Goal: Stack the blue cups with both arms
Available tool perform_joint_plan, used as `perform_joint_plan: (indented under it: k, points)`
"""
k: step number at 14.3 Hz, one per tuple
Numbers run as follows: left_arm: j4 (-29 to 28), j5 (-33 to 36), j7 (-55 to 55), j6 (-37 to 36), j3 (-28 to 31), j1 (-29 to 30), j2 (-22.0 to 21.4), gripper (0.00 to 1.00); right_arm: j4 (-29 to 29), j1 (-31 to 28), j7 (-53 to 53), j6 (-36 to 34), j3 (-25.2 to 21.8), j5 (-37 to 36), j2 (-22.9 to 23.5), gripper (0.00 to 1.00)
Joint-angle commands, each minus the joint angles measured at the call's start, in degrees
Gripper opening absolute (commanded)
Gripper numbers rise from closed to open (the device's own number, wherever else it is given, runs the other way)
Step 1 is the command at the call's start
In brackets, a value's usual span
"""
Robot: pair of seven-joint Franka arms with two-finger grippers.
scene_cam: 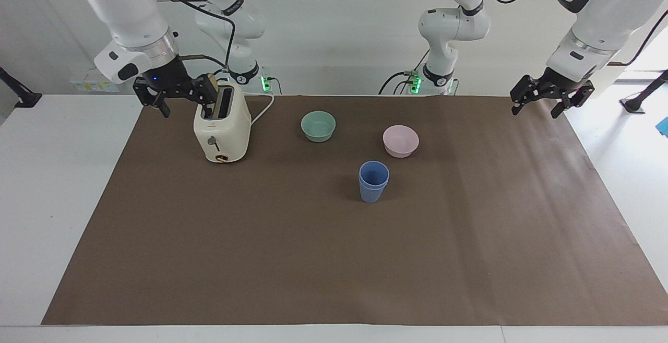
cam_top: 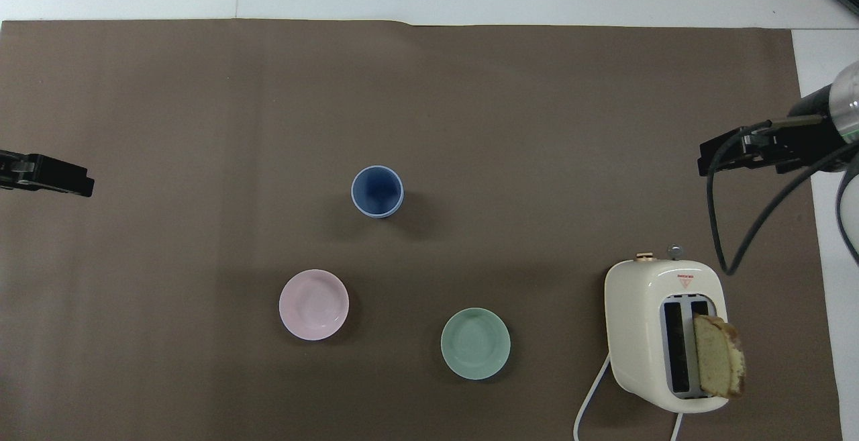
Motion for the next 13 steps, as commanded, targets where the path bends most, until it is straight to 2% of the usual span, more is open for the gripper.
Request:
perform_joint_plan:
  k: [1,13]
  points:
    - [0.0,0.8,0.2,-1.0,-0.7,0.8,-0.6,1.0,-2.1,-0.2,1.0,1.5,0.2,-0.7,-1.5,1.0]
    - [0.0,0.8,0.2,-0.9,-0.7,0.8,-0.6,1.0,-1.9,-0.7,4.4,1.5,0.2,-0.7,-1.2,1.0]
